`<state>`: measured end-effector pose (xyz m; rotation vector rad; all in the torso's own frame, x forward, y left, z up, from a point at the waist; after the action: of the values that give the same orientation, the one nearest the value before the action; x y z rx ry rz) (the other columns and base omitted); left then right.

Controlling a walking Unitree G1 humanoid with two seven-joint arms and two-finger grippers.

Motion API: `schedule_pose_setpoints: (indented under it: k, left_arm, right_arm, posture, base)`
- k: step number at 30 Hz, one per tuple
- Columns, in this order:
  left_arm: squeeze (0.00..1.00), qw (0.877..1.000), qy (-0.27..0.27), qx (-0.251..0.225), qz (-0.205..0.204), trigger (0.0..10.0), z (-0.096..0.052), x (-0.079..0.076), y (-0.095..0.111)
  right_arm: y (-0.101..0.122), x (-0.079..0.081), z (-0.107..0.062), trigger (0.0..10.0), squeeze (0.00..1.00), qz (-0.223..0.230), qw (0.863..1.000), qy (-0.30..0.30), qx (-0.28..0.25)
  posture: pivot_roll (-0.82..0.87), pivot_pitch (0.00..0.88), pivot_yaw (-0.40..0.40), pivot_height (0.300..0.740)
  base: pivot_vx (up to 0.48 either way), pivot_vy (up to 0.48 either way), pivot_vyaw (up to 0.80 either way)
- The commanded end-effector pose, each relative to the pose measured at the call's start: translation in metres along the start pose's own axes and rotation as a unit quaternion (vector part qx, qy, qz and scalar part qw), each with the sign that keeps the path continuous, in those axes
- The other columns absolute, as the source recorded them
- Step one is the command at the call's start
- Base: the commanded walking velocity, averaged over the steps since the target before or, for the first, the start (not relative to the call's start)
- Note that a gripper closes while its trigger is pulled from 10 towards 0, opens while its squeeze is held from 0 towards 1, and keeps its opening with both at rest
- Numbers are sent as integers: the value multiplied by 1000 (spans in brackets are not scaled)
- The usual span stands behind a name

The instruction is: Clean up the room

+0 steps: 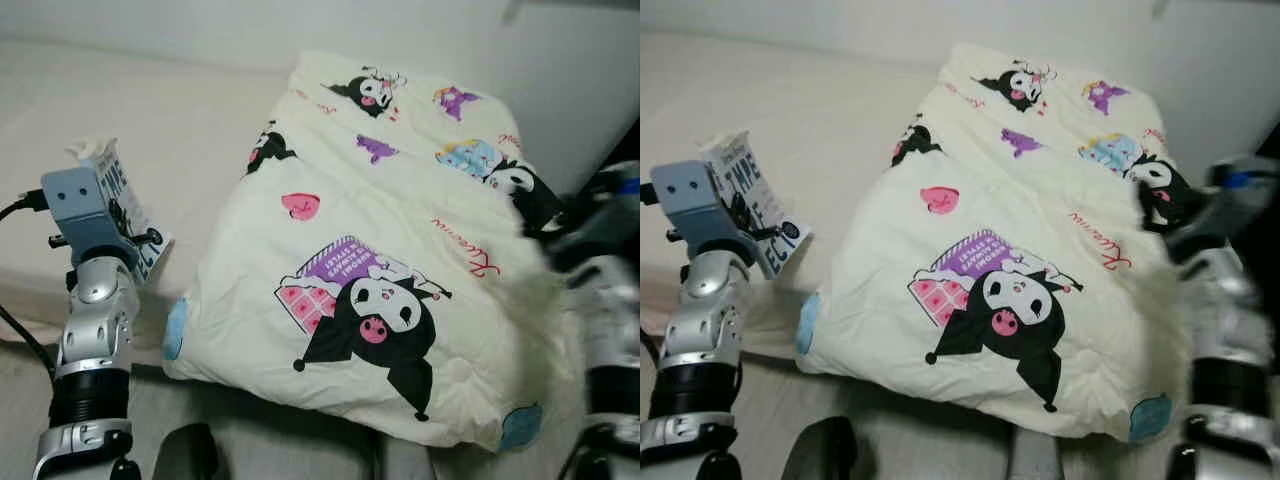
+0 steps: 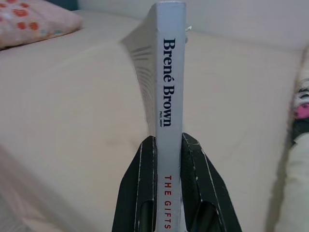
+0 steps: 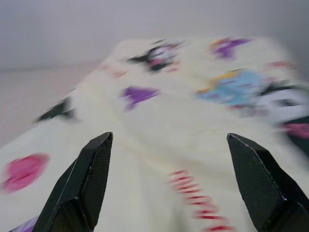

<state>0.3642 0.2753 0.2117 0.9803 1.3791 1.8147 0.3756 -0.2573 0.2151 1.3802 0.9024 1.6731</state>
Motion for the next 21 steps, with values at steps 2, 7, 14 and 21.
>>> schedule_pose_setpoints:
  k: [2,7,14,21]
  left_arm:
    - [0,1000,15,-7,-6,10000,4,10,5]
    - [0,999,-8,-34,-24,10000,1,3,11]
    - [0,997,-49,-36,-39,10000,-14,-25,8]
    - [0,997,-52,-23,-50,10000,-9,-26,8]
  right_arm:
    - [0,11,1,10000,0,5,1000,23,-15]
    - [-16,25,1,10000,0,25,999,43,3]
    - [-44,46,-5,10000,0,40,996,73,30]
    - [-45,49,-6,10000,0,48,995,81,30]
  posture:
    - [-41,11,-25,534]
    - [-39,2,-24,549]
    - [-40,0,-11,574]
    - [-39,0,-5,598]
  base:
    - [-480,0,0]
    - [-81,0,0]
    - [0,0,0]
    - [0,0,0]
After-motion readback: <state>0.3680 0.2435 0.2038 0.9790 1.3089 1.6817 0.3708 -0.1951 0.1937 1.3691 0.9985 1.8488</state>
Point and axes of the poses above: a point about 5 cm out from each wrist's last joint towards the gripper, its own z axis pointing out of the wrist towards the gripper, its own y axis along the axis of the wrist's last joint, x = y × z, the point moved 3 cm from there along z, pointing out of the wrist towards the gripper, and after that the axes turned 15 degrees about z, right-handed, at the moved point
